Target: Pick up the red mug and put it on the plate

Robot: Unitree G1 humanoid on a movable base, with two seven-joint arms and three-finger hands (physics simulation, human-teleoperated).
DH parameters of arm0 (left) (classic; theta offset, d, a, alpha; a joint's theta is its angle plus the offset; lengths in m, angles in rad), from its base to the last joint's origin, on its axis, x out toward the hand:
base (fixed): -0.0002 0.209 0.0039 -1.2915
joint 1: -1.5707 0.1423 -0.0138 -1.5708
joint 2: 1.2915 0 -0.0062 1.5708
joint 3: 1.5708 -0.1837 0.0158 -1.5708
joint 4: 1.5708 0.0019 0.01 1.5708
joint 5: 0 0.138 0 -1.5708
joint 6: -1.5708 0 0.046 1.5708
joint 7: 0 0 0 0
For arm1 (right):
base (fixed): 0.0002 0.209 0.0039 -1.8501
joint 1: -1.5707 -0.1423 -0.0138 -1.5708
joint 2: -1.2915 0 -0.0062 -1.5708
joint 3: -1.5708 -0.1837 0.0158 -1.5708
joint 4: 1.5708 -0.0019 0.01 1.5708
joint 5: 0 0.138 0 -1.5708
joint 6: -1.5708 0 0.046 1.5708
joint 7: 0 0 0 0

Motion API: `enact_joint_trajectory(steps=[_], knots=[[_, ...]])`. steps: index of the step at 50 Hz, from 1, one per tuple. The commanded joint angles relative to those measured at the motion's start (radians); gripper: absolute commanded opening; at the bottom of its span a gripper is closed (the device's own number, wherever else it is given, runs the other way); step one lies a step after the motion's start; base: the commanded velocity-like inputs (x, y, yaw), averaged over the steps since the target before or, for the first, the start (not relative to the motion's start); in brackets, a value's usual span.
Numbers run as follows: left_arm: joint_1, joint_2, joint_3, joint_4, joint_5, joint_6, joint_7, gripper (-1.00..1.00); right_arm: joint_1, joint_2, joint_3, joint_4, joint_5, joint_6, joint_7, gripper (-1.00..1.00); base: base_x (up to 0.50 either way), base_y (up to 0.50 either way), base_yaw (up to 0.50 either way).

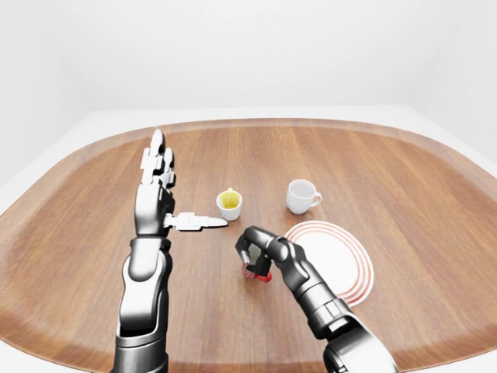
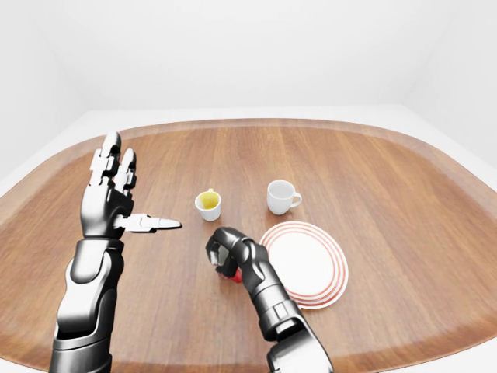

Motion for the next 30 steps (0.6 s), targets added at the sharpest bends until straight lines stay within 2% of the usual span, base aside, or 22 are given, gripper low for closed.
enact_joint_trajectory(steps=[1,12,30], knots=[[-0.001,-0.002,-0.005,-0.010,0.003,0.000,0.002,1.00,0.023,-0.015,0.006,-0.158,-0.016,0.000,0.068,-1.00,0.00,0.00,0.00],[-0.002,-0.004,-0.006,-0.013,0.003,0.000,0.001,1.00,0.070,-0.037,0.016,-0.313,-0.107,0.000,0.171,-1.00,0.00,0.00,0.00],[-0.001,-0.005,-0.008,-0.010,0.000,0.000,0.002,1.00,0.157,-0.067,0.009,-0.456,-0.190,0.000,0.261,-1.00,0.00,0.00,0.00]])
